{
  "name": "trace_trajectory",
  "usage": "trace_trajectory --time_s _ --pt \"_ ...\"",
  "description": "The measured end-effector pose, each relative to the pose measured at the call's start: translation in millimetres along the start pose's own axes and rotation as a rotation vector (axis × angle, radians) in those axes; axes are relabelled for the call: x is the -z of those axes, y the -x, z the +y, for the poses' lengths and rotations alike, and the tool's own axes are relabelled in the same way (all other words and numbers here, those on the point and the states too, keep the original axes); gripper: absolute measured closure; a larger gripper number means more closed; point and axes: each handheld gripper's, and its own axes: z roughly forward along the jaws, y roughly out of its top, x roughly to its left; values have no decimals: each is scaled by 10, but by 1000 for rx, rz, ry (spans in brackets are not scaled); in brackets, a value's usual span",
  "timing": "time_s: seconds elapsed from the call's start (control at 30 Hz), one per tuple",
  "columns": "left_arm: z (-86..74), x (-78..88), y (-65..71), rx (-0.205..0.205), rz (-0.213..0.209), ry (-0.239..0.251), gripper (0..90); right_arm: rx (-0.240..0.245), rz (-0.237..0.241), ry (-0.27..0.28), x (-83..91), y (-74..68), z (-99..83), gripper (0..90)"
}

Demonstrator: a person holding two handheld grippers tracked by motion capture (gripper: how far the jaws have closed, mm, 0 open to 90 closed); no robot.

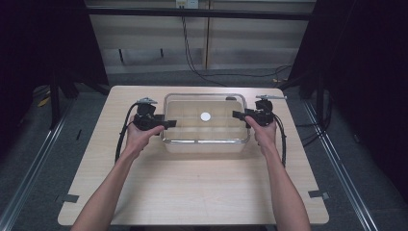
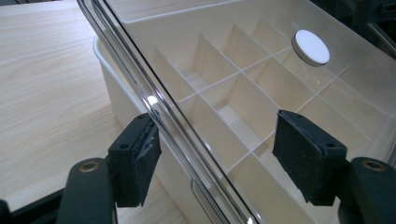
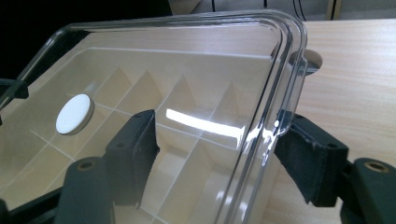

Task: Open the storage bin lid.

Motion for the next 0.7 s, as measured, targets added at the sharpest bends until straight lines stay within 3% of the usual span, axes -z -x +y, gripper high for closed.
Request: trace_trajectory --time_s 0.17,0.2,0.6,0.7 --pt "15 43 6 -8 4 10 364 -8 9 6 31 0 -3 389" --pt "21 63 7 8 4 25 392 -25 52 28 60 15 -4 425" --pt "53 165 72 -14 22 69 475 -26 65 53 176 -11 33 470" --pt "51 204 66 -16 8 80 505 -34 82 59 202 -17 40 478"
